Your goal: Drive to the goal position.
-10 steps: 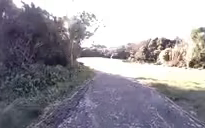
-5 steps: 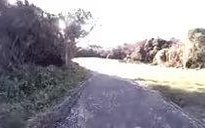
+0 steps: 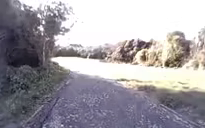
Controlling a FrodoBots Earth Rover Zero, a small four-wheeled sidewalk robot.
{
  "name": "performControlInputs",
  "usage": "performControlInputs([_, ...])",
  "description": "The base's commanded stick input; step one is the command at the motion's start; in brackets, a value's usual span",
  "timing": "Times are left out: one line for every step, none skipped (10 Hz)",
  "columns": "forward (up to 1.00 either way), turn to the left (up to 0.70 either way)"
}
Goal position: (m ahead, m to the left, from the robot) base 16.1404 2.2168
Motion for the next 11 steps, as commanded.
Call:
performControlInputs([0.5, 0.0])
performControlInputs([0.5, 0.0])
performControlInputs([0.5, 0.0])
performControlInputs([0.5, 0.0])
performControlInputs([0.5, 0.0])
performControlInputs([0.5, 0.0])
performControlInputs([0.5, 0.0])
performControlInputs([0.5, 0.0])
performControlInputs([0.5, 0.02])
performControlInputs([0.5, 0.04])
performControlInputs([0.5, 0.03])
